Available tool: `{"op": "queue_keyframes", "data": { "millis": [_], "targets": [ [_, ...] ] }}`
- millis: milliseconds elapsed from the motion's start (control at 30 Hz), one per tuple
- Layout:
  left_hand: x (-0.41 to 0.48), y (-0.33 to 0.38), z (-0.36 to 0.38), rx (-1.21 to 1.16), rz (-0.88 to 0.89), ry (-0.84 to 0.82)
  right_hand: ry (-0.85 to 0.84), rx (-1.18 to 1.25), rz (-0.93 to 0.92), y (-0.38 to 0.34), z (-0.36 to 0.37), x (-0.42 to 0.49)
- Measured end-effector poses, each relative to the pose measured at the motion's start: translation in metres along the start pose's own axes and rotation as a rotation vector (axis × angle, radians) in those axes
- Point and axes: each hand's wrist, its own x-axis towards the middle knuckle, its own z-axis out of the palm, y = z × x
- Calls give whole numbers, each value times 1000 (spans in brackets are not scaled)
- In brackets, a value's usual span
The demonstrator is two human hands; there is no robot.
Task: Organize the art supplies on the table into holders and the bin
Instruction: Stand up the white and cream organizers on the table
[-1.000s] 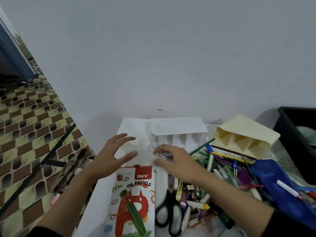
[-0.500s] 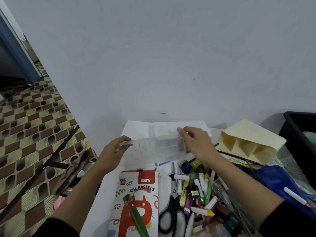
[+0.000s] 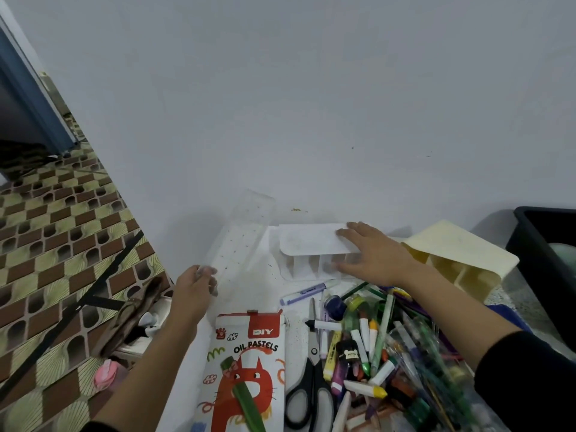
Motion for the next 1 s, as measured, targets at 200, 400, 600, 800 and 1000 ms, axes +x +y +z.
{"op": "queue_keyframes", "data": {
  "millis": [200, 400, 600, 800, 1000],
  "targets": [
    [-1, -7, 8, 289, -35, -59, 155, -31, 0, -1, 20, 2],
    [5, -5, 14, 758, 174, -68, 191, -27, 9, 5, 24, 3],
    [4, 2, 19, 919, 254, -120, 272, 83, 32, 10, 22, 2],
    [-12, 45, 55, 891, 444, -197, 359, 288, 65, 10, 16, 1],
    [-25, 101, 115, -57, 172, -533, 378, 501, 154, 6, 16, 1]
  ]
}}
